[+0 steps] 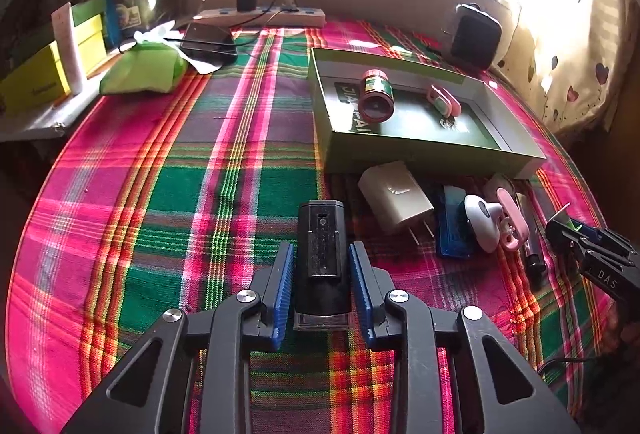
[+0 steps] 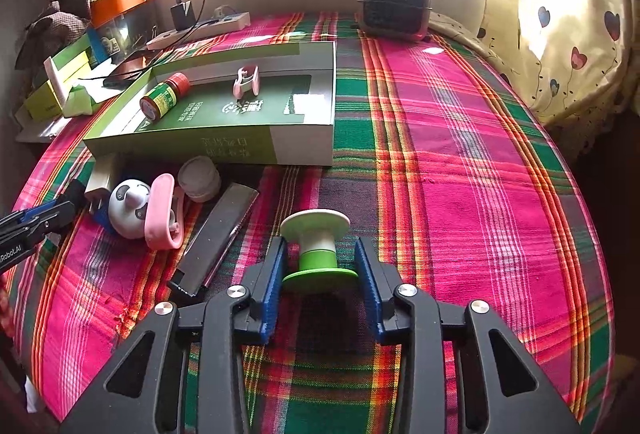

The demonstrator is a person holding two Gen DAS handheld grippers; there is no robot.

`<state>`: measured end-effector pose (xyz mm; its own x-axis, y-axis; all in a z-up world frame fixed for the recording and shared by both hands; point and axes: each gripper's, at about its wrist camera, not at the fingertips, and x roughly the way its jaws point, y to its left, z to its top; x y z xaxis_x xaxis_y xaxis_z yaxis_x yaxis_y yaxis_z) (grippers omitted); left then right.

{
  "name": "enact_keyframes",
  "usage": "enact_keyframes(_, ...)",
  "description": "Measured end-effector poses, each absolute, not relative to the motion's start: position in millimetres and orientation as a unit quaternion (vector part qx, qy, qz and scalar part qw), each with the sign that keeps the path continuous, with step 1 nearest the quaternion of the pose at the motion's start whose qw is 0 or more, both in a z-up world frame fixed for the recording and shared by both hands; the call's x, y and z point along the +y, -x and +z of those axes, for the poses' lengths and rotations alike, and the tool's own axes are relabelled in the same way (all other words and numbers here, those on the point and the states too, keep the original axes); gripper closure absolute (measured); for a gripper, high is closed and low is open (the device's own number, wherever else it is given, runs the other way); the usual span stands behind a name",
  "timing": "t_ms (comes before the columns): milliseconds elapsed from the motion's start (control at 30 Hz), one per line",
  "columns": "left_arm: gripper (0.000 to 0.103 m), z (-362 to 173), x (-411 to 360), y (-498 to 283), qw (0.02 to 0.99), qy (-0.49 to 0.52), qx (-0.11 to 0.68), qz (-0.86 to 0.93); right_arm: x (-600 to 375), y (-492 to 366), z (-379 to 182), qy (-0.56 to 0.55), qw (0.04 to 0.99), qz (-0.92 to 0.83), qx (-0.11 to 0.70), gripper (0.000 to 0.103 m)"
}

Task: Organize rigid objects
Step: 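Grasp the black flashlight with the left tool while the right tool grasps the green-white spool, then carry the black flashlight and green-white spool over the green box with both tools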

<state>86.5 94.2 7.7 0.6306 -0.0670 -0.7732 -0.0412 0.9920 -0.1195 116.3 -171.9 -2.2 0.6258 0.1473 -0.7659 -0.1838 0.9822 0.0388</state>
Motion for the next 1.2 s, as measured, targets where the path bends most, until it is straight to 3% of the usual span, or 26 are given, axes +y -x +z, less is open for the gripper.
enact_keyframes(1200, 0.077, 32, 91, -89, 0.911, 0.067, 0.406, -0.023, -171, -116, 13, 0.015, 0.909, 0.107, 0.403, 0.068)
